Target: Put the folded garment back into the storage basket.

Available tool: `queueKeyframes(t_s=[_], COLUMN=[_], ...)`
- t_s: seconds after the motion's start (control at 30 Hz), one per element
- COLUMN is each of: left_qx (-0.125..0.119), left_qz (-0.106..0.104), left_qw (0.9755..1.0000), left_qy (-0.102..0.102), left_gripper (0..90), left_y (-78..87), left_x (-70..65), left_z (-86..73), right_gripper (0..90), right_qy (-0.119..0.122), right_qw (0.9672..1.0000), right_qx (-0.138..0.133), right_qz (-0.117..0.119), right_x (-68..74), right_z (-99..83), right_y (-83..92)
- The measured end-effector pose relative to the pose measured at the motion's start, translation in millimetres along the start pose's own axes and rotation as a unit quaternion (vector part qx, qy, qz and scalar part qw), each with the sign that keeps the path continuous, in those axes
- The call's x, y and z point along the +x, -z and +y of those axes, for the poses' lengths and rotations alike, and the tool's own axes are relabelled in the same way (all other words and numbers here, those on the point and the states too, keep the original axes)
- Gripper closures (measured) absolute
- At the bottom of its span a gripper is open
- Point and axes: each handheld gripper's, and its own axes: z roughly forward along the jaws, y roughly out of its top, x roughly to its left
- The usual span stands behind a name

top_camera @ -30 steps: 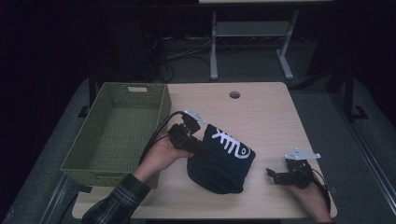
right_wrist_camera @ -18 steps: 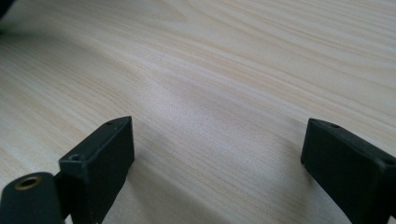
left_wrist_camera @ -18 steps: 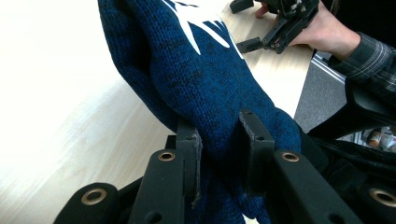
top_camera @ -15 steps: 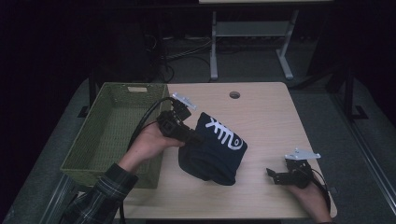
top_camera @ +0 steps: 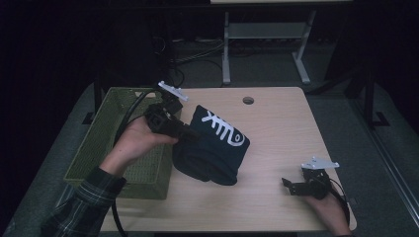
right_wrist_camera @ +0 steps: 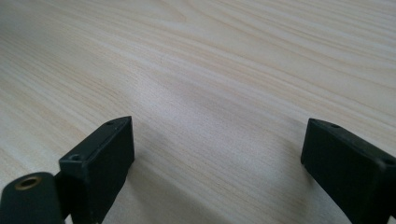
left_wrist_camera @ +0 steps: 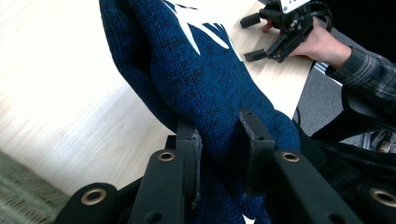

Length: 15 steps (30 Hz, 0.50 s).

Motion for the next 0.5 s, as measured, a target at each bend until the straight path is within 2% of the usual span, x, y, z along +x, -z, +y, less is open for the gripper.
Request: queueKeyframes(t_s=[0.13,0.3,0.5], left_qx=[-0.004,-0.004,-0.017], left_qz=[0.003,0.020,0.037], left_qw=[1.0000,0.9997,0.9989], left_qy=[0.008,0.013,0.022], left_gripper=[73.1,73.1,73.0], left_y=[11.7,27.1,49.8], left_x=[4.0,7.4,10.0], left_z=[-2.9,-6.0,-8.4], right_gripper=[9.4,9.4,9.4], right_qy=[0.000,0.000,0.000], right_qw=[1.0000,1.0000,1.0000], right_qx=[0.000,0.000,0.000], right_qz=[0.000,0.000,0.000], right_x=[0.0,0.0,0.0], right_z=[0.0,0.0,0.0], right_y=[0.0,0.0,0.0])
